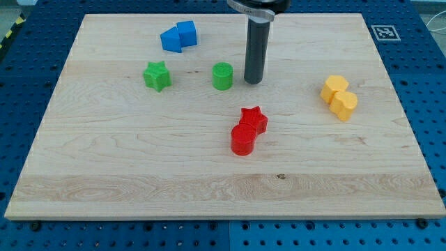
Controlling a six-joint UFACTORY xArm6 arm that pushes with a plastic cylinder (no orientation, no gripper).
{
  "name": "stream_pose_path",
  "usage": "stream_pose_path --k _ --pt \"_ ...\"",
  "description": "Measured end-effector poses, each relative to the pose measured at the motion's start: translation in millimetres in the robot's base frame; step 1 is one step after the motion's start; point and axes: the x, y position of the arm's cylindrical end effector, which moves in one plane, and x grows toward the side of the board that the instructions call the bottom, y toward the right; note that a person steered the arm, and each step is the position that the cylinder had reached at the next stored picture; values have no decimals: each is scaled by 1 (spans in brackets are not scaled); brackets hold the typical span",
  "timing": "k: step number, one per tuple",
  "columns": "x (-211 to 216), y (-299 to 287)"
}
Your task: Push the green circle closer to green star
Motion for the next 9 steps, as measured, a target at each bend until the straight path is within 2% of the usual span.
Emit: stream_pose_path --k 2,5,6,8,9 --pt "15 -60" --pt "15 -14" --pt "-9 -30" --pt "-11 -101" --pt "-11 -115"
